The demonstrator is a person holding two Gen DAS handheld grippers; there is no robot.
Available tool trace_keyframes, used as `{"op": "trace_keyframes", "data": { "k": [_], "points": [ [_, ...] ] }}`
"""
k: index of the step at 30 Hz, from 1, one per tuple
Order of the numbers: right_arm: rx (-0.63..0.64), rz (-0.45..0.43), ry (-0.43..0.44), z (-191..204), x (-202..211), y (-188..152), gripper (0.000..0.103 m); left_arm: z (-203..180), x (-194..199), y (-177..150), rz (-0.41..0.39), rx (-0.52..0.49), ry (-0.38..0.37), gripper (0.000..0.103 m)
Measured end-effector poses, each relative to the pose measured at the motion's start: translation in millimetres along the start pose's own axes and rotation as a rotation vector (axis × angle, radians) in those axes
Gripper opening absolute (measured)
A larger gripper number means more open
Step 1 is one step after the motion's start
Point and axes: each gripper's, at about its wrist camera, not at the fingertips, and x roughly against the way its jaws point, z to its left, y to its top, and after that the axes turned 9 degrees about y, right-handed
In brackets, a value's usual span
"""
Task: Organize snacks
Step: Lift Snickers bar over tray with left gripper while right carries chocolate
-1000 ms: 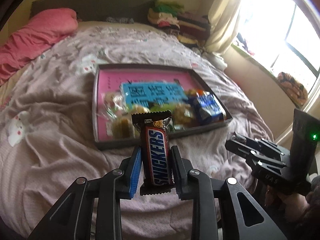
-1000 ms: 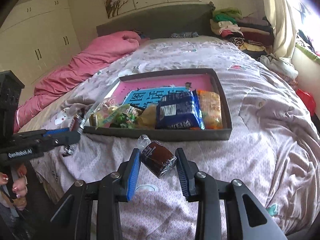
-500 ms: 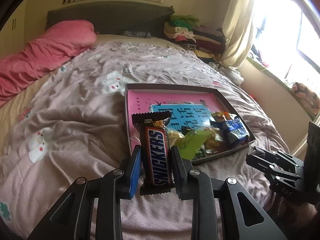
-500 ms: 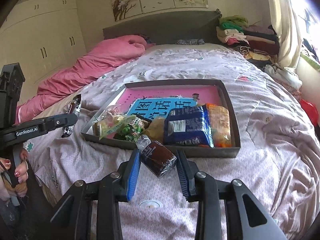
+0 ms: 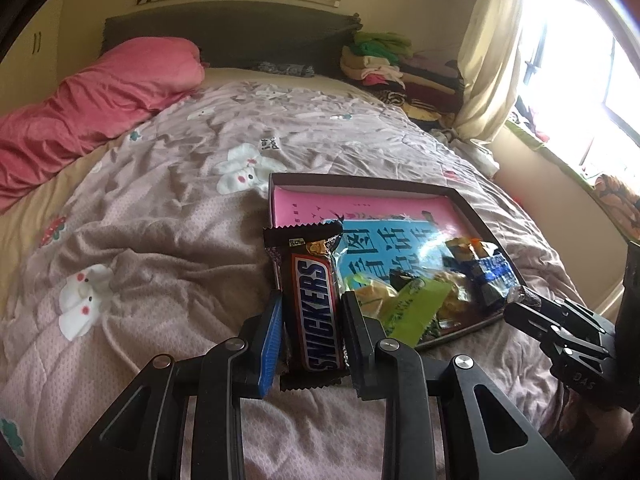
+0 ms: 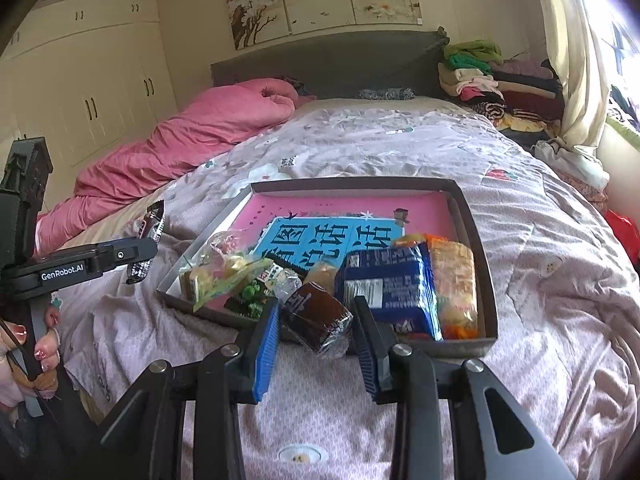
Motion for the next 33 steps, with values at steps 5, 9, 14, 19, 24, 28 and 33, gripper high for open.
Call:
{"op": "trace_keyframes", "data": {
  "k": [5,9,14,19,24,28,33],
  "points": [
    [0.002,-0.006,0.004,-2,-7,6,0.036,-1,-5,2,-0.001,-0.001,0.009,0.030],
    [0.004,-0.016,0.009,-2,-9,10,0.036,0,-11,2,0.002,-0.003,0.012,0.030],
    [0.007,-0.018,0.013,-3,-14,14,0.036,0,-17,4,0.007,-0.002,0.009,0.030],
    [0.015,-0.016,0.015,-3,-18,15,0.036,0,-20,4,0.010,-0.004,0.011,0.030],
    [0.030,-0.012,0.016,1,-22,14,0.036,0,-25,5,0.017,-0.005,0.009,0.030],
    [0.038,-0.008,0.020,3,-24,14,0.036,-1,-27,4,0.020,-0.011,0.008,0.030],
    [0.056,-0.004,0.040,7,-27,14,0.036,-4,-31,3,0.029,-0.024,0.006,0.030]
  ]
}}
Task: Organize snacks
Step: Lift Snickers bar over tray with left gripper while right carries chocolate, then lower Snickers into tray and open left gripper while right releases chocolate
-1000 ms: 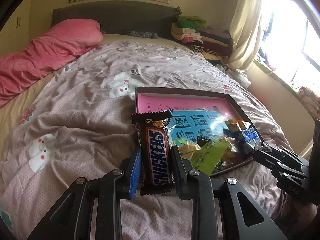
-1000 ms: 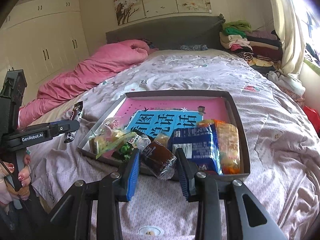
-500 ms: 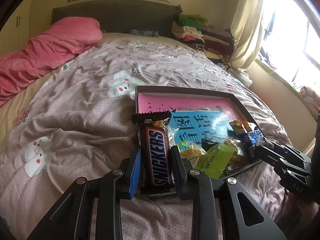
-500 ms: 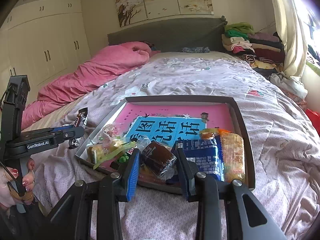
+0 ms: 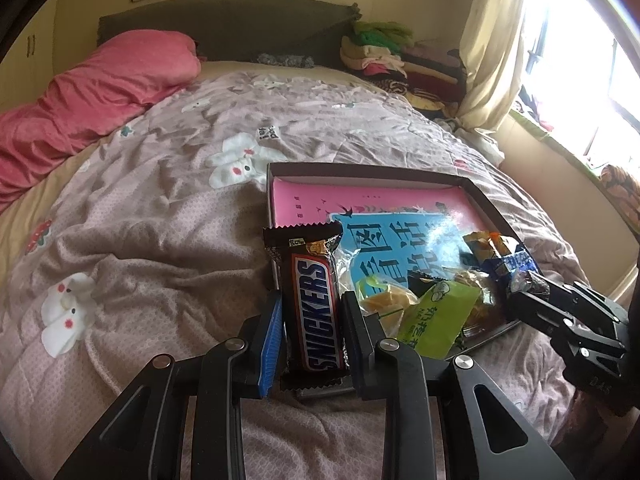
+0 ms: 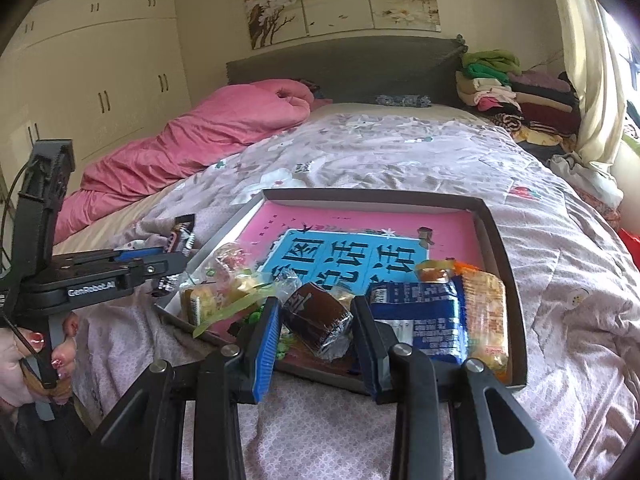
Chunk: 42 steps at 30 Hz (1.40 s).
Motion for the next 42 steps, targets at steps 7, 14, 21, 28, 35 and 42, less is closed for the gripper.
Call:
{"op": "trace_keyframes", "data": {
  "k": [7,14,21,28,35,42],
  "points": [
    [0.022,0.023,0.027,6,-10,0,0.036,-4,-5,-1,0.008,-0.017,-0.010,0.030],
    [0.034,0.039,0.040,11,-18,-2,0.036,-10,-11,0,0.017,-0.032,-0.033,0.030],
    [0.032,0.041,0.042,10,-19,-2,0.036,-15,-18,1,0.031,-0.036,-0.055,0.030],
    [0.029,0.054,0.050,9,-26,-1,0.036,-18,-24,1,0.047,-0.039,-0.073,0.030],
    [0.035,0.068,0.063,11,-34,-1,0.036,-21,-26,2,0.047,-0.049,-0.077,0.030],
    [0.061,0.093,0.088,18,-43,-3,0.036,-21,-26,2,0.048,-0.048,-0.076,0.030]
  ]
}}
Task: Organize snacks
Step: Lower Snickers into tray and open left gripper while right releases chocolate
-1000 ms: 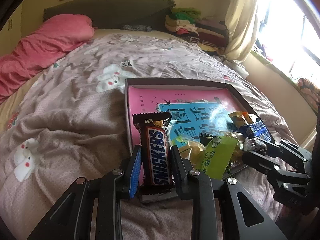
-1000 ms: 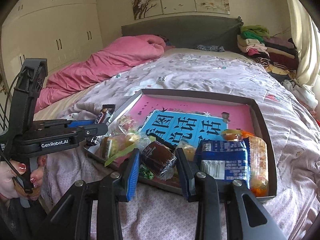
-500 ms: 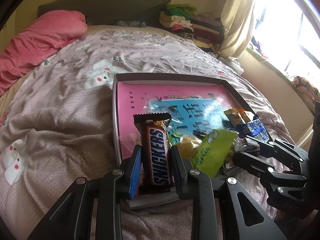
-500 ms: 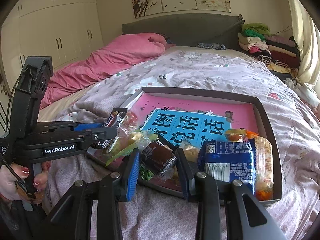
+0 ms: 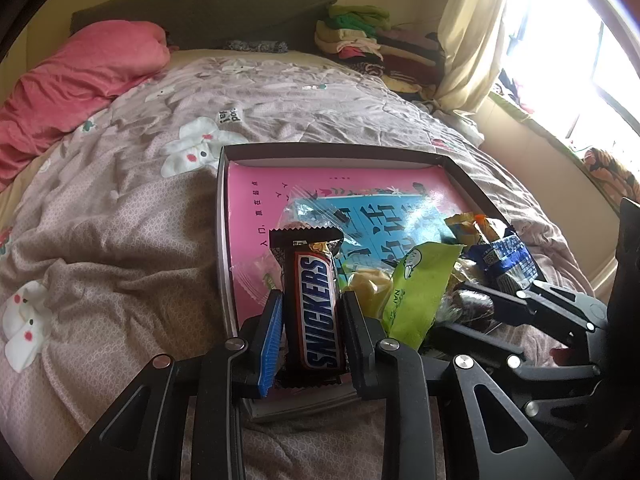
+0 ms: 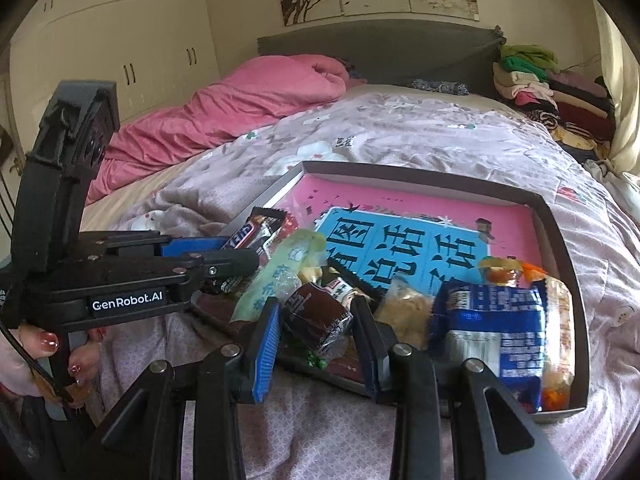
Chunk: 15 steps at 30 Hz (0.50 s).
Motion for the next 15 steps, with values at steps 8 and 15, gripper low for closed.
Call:
{"op": "trace_keyframes", "data": {
  "k": [8,15],
  "points": [
    [0.011,0.021,0.001,3.0,-5.8,-3.4,0.036,0.4,-0.1,0.0,0.000,0.001,-0.001,0.030],
    [-0.002,0.027,-0.021,-1.2,-7.5,-4.3,0.036,0.3,0.2,-0.1,-0.001,0.001,-0.001,0.030]
  ]
}}
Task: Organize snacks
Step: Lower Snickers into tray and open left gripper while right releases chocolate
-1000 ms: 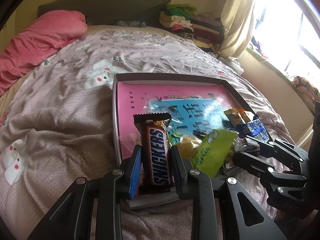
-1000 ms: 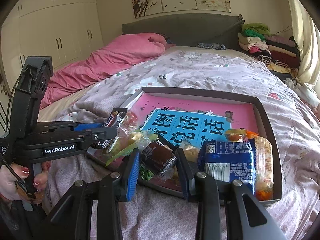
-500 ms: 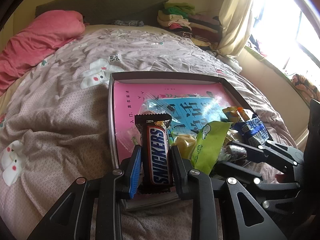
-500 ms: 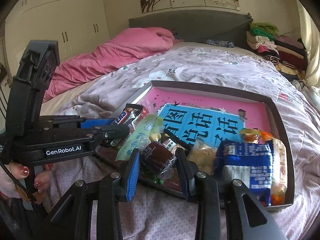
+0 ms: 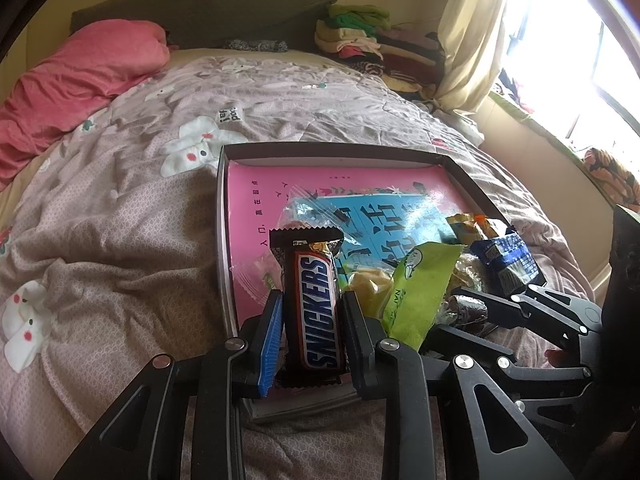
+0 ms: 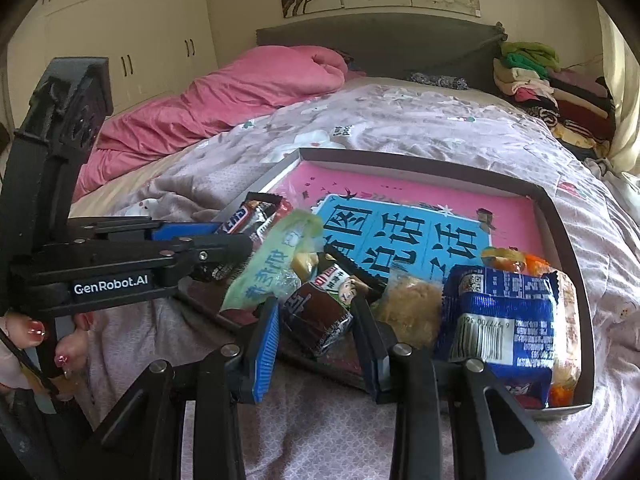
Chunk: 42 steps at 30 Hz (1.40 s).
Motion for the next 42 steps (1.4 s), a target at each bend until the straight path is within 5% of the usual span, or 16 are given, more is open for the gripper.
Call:
{"op": "trace_keyframes", "data": {
  "k": [21,42],
  "points": [
    [-0.041,-0.023,0.002,-6,12,-5,0.036,-3,-1,-1,0.002,-0.004,-0.006,0.030],
    [-0.037,-0.033,0.013,0,20,-6,0.037,-17,5,-4,0.003,-0.064,-0.098,0.033]
  ]
}}
